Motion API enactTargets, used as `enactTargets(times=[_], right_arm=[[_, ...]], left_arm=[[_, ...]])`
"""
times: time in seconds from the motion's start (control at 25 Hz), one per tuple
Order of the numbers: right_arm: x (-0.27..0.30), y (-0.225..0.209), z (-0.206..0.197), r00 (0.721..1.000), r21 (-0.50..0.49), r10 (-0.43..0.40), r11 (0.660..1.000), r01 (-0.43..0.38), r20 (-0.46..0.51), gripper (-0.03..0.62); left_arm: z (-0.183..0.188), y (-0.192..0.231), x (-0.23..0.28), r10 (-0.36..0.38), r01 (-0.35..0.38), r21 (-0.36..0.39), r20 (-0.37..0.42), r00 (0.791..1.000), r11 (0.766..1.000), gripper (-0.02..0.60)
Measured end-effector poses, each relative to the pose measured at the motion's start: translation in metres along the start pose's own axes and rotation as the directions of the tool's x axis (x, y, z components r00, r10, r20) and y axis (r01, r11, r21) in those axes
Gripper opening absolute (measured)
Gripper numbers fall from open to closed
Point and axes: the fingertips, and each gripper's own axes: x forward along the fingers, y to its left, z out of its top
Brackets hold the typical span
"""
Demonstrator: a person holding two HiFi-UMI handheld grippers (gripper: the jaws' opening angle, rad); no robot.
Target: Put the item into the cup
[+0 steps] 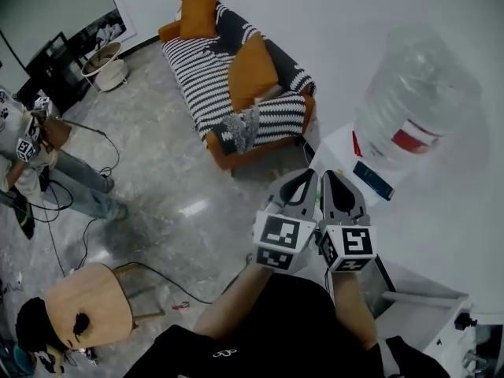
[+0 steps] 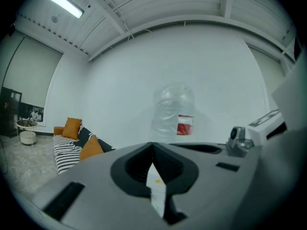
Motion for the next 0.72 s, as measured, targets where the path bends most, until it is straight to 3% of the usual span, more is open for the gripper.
enactTargets(times=[0.48, 0.72], right_arm=[[0.004, 0.031, 0.002, 0.998, -0.051, 0.070, 0.996, -0.069, 0.005, 0.009], [0.001, 0.025, 0.014, 0.997, -0.037, 0.071, 0.997, -0.070, 0.024, 0.009]], left_arm=[[-0.012, 0.021, -0.016, 0.064, -0.064, -0.017, -0.002, 0.998, 0.998, 0.012], [-0.005, 0.017, -0.012, 0.059, -0.059, -0.020, 0.018, 0.998, 0.998, 0.012]])
